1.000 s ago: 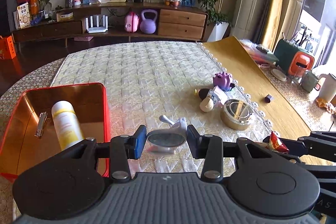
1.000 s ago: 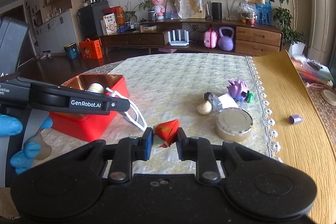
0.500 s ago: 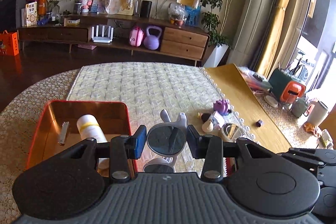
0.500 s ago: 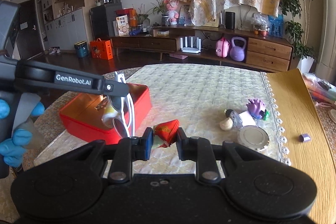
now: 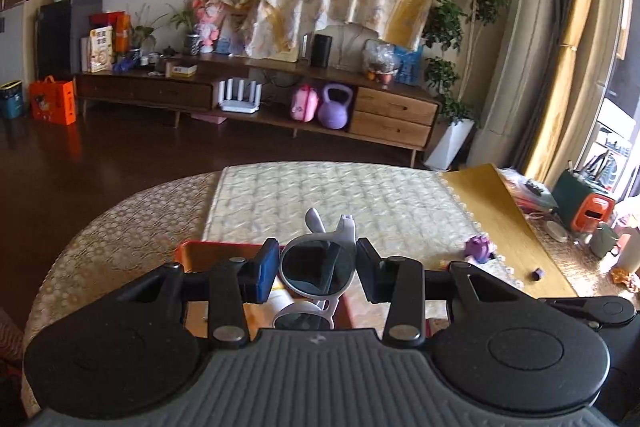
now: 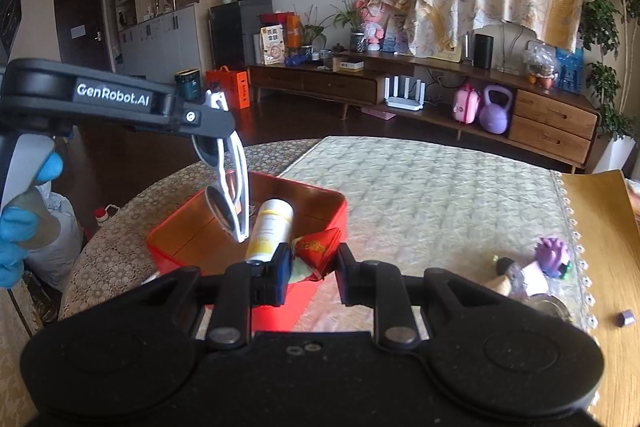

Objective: Organize rigid objects
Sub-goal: 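Carry the sunglasses and candy packet over the red tin with both tools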

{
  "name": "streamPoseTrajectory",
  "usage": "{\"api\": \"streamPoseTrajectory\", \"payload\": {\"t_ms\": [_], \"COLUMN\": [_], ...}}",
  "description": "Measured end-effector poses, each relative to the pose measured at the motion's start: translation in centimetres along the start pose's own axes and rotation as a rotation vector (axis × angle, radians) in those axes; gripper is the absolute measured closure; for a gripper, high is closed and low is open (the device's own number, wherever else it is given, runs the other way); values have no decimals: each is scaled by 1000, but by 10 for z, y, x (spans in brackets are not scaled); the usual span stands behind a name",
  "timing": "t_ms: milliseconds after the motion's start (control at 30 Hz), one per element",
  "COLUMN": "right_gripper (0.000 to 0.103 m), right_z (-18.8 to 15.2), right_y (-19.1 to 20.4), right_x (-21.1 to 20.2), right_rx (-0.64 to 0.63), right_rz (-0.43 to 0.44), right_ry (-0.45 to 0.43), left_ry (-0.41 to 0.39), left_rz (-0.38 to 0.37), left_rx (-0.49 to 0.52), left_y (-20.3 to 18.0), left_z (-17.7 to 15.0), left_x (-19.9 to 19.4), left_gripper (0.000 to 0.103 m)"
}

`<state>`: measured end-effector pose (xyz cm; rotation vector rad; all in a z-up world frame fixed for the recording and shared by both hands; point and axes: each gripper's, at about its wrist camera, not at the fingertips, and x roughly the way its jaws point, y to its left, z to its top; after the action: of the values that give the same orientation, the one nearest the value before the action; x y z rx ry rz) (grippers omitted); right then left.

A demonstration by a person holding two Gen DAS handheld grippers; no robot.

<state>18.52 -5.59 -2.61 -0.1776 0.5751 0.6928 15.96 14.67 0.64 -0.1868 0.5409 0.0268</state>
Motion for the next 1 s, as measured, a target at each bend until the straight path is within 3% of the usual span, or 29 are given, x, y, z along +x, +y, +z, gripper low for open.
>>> {"api": "streamPoseTrajectory", "payload": {"t_ms": [500,1000], "right_gripper": [80,76], "right_z": [-1,-10], "right_y": [38,34], "right_x": [74,99], "right_rx": [-85,-46], "right_rz": [38,56], "right_ry": [106,168], "left_ry": [117,175], "left_rz": [106,130], "left_rx": [-74,-76], "left_y": [62,70], "left_z": [-30,-24], "left_x": [42,91], "left_gripper": [62,62]}}
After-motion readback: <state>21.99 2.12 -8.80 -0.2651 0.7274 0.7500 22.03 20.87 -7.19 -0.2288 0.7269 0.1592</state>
